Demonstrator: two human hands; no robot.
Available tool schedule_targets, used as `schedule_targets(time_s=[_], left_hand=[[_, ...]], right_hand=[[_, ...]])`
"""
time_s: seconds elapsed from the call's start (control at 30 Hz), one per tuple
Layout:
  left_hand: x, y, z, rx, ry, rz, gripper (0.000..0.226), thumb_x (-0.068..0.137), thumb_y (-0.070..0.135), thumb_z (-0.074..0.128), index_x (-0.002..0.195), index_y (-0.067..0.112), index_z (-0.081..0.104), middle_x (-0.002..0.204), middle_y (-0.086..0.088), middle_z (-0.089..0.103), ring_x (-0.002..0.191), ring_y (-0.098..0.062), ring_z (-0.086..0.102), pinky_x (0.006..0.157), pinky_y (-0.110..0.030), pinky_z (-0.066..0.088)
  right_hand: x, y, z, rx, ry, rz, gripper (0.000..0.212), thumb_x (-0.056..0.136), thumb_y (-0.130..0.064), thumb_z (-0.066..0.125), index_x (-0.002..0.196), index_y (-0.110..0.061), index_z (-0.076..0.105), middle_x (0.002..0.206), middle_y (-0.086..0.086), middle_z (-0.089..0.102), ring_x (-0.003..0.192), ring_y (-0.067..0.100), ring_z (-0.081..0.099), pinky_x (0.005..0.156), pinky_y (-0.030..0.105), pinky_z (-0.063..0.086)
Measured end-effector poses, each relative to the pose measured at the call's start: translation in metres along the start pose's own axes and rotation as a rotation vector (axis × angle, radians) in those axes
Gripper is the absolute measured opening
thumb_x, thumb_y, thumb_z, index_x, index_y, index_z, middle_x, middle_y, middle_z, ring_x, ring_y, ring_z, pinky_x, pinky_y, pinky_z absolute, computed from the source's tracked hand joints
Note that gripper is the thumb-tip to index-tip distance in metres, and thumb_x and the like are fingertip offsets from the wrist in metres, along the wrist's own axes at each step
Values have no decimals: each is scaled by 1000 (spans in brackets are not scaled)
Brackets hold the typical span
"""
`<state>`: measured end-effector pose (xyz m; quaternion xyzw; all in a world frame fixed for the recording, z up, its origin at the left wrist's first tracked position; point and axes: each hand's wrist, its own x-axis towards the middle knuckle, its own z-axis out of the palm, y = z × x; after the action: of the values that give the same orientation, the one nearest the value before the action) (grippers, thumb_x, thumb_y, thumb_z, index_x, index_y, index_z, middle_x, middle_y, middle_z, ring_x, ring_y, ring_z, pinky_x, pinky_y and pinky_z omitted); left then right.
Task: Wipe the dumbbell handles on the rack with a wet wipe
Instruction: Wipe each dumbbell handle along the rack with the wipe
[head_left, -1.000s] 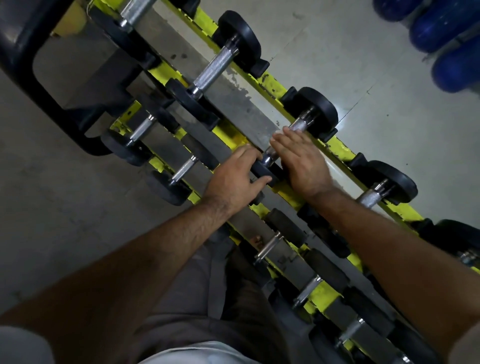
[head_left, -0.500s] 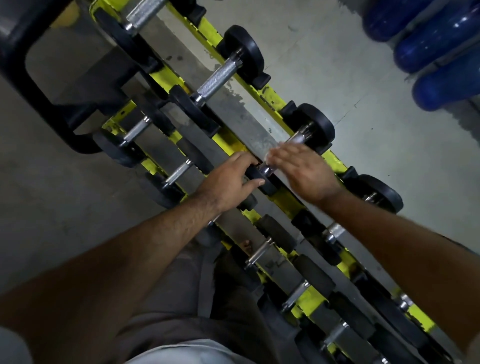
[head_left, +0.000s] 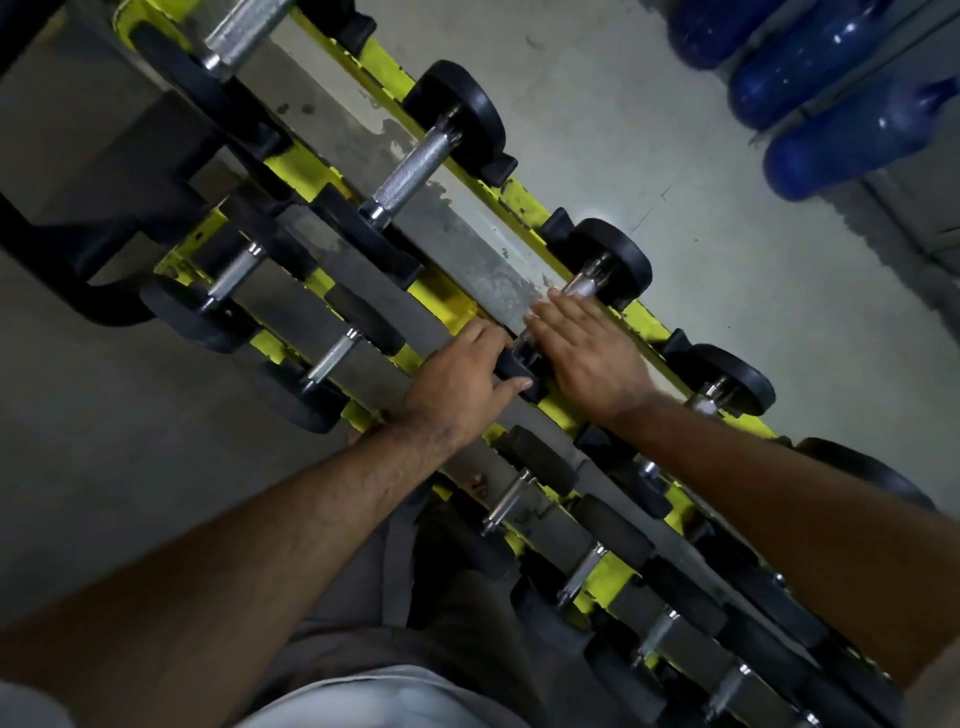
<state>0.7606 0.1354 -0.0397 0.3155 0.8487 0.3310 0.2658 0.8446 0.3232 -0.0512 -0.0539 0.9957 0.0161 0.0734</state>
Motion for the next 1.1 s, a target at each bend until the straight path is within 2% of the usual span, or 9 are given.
schedule_targets(time_s=[0.13,0.3,0.43,0.6,0.73,0.87,0.93,1.0,1.1], left_hand=[[0,3,0,17,9,-3,42,86,44,71,114,17,56,121,4,51,97,-16,58,74,-28,47],[-4,10,3,57,-10,23,47,87,44,70,123,17,55,128,0,50,111,-17,54,82,-22,43],[1,6,-3,-64,-42,19,35,86,36,71,114,17,62,119,4,53,103,-16,55,82,-30,51],[7,3,-12,-141,-98,-10,34,84,31,76,112,16,65,116,5,56,100,-13,55,84,-28,48],[9,2,-11,-156,-100,-29,31,83,31,77,107,16,65,110,7,56,93,-10,54,77,-24,45],[7,4,-11,-144,-99,-16,30,83,30,77,105,14,64,109,5,56,89,-9,53,74,-20,40],[7,5,-11,-136,-103,-20,30,84,31,76,106,15,64,110,6,55,88,-8,52,74,-21,40],[7,6,-10,-128,-98,-25,29,85,32,76,106,15,64,110,7,55,88,-8,53,73,-21,41],[5,8,-9,-115,-91,-21,31,84,31,76,107,14,64,112,5,56,91,-11,56,73,-21,41]], right_hand=[[15,13,-13,9,0,217,45,103,-22,35,141,-6,53,147,15,53,144,32,39,121,46,20],[1,-1,-2,157,-11,-79,41,97,-23,50,130,-3,63,135,14,63,132,32,54,115,51,38],[8,17,-14,71,40,198,38,97,-9,51,133,-7,62,139,13,61,136,30,51,119,48,30],[-4,1,-1,159,3,-116,35,95,-13,58,128,-5,66,133,13,65,130,30,57,116,46,36],[5,21,-15,93,52,214,39,94,-4,61,133,-7,62,138,13,61,135,32,52,116,50,35],[-4,-6,-11,167,-32,-65,39,97,-17,49,130,-4,64,136,16,62,132,33,54,115,50,37],[5,14,-17,135,1,70,33,96,-13,52,125,-5,67,131,15,65,129,33,57,113,50,40],[10,18,-23,61,-28,259,38,96,-8,55,133,-6,61,138,15,60,135,33,51,118,50,33],[6,-1,-16,40,-109,129,43,96,-14,54,138,-6,57,143,15,56,140,32,46,120,47,24]])
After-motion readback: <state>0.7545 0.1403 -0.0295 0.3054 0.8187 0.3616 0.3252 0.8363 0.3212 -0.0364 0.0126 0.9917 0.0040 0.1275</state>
